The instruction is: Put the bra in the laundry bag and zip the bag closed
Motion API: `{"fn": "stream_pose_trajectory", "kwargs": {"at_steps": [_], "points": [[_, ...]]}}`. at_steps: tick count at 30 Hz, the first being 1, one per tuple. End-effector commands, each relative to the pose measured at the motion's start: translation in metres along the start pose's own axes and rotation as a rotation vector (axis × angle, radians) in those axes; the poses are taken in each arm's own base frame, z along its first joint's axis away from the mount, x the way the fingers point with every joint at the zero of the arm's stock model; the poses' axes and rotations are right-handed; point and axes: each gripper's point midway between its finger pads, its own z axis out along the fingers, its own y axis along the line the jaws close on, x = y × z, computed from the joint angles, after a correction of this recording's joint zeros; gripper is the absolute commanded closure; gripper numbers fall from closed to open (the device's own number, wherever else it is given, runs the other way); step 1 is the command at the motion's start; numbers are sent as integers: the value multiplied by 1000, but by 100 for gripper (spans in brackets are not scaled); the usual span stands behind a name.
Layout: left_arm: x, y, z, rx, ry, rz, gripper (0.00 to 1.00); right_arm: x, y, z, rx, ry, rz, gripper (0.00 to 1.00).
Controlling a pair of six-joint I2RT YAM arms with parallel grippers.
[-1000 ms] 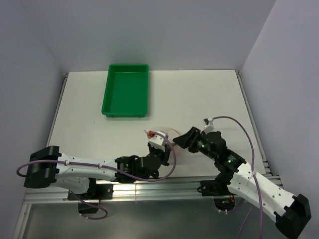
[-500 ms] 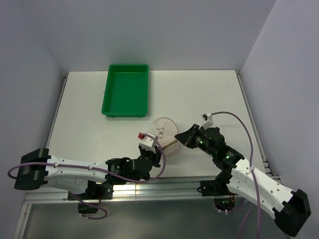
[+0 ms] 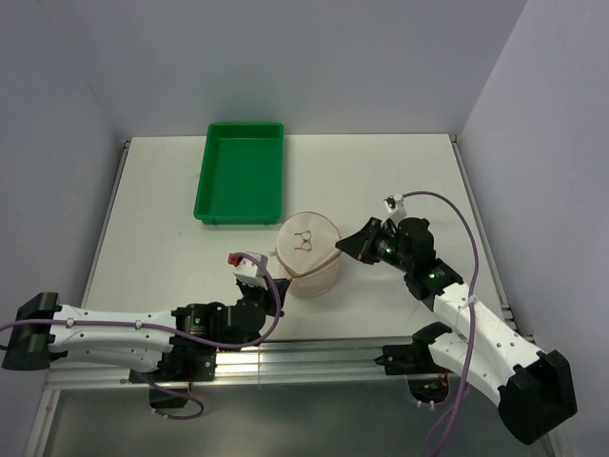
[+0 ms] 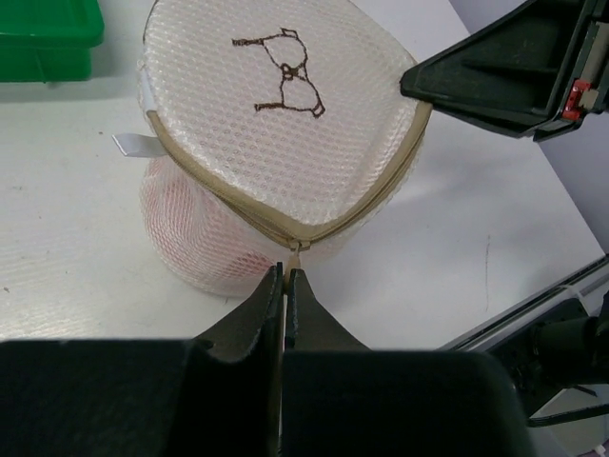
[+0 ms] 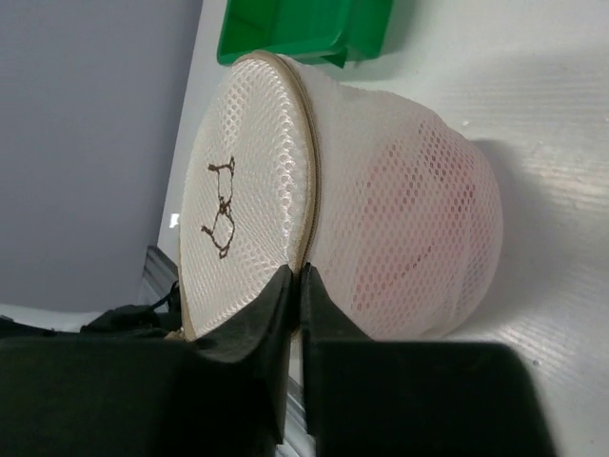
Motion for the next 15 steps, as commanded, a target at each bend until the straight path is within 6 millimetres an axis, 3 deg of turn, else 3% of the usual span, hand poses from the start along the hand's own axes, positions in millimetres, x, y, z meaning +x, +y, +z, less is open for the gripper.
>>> {"fn": "stream_pose_trajectory", "kwargs": {"at_steps": [1,5,6,10,11,15], "points": [[2,12,1,-47,-9,74,100,-45,11,3,1,-120,-98,76],[-1,-16,11,2,-16,83,100,-52,19,-6,15,-145,-84,28],[-1,-21,13,10,-18,87,100,-48,15,-10,46,-149,-74,24],[-10,-47,22,52,-48,79,100,-38,18,-38,40,-203,-33,20],[-12,-51,23,56,-54,85,100,-23,7,-38,59,-176,-8,19],[-12,-67,29,81,-53,89,100,7,10,-49,5,-146,62,20]]}}
